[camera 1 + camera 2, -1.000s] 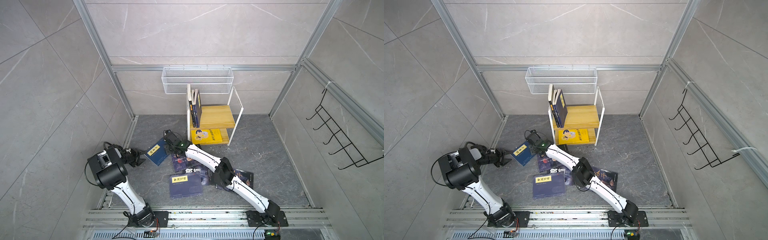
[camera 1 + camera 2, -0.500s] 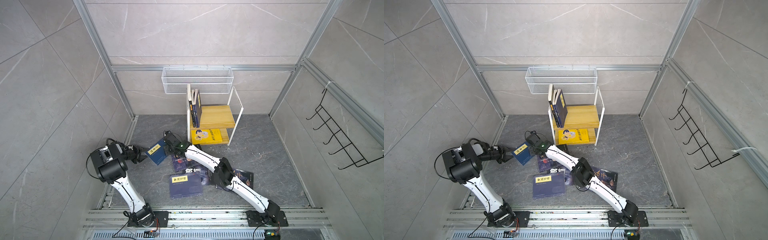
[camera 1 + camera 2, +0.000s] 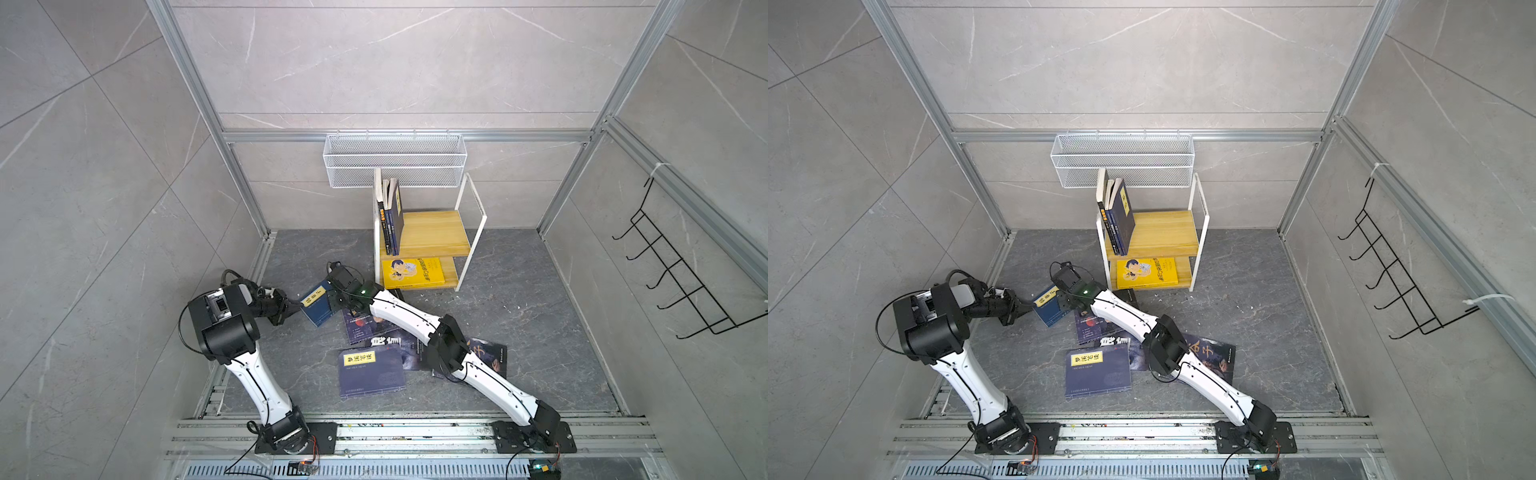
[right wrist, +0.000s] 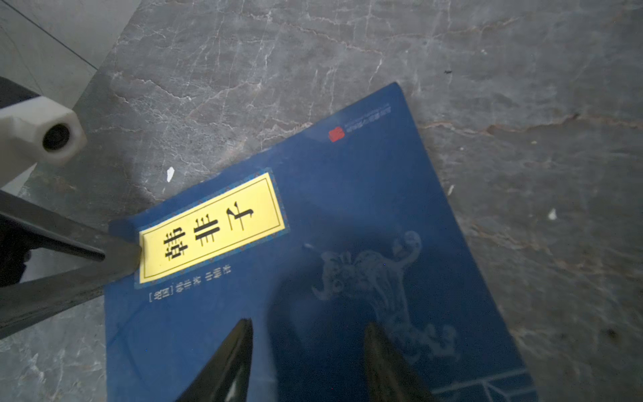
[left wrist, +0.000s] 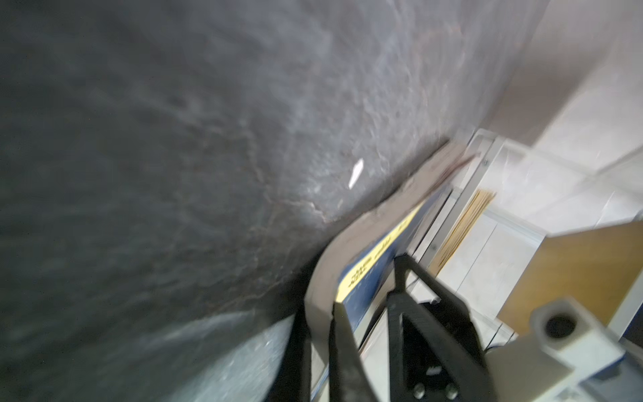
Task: Stacking books/files
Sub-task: Pick up the book from the middle-left of the table.
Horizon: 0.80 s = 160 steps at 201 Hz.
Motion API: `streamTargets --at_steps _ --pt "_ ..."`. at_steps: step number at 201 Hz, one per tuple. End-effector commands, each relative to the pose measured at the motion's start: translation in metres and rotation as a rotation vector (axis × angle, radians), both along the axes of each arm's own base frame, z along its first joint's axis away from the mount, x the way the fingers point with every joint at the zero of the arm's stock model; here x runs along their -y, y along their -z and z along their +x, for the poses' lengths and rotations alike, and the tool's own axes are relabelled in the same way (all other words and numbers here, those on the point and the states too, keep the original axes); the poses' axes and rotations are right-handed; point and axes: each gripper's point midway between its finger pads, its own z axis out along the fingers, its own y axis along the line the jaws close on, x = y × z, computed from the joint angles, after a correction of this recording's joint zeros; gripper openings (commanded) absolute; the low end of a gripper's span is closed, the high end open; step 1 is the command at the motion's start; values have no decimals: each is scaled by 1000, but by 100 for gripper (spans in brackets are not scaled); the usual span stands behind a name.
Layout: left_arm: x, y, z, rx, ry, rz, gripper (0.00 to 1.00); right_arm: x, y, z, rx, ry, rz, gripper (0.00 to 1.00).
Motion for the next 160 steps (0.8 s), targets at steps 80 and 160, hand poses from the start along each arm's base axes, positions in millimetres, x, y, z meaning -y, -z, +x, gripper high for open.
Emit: streamTargets --at_steps 80,160 --pt "9 -63 -6 134 13 57 0 -20 -51 -52 62 -173 -51 60" --pt "17 -139 -20 314 -11 105 0 -8 -164 -111 328 -261 35 67"
